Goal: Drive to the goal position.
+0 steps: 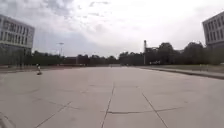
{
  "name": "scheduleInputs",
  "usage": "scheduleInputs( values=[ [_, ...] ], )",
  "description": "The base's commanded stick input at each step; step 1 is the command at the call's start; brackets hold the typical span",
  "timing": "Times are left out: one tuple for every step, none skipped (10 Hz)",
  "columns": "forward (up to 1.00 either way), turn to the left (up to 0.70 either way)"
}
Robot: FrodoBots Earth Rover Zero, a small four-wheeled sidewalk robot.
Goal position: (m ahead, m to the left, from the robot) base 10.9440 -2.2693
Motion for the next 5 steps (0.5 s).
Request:
scheduleInputs(
  values=[
    [0.70,0.00],
    [0.70,0.00],
    [0.70,0.00],
    [0.70,0.00],
    [0.70,0.00]
  ],
)
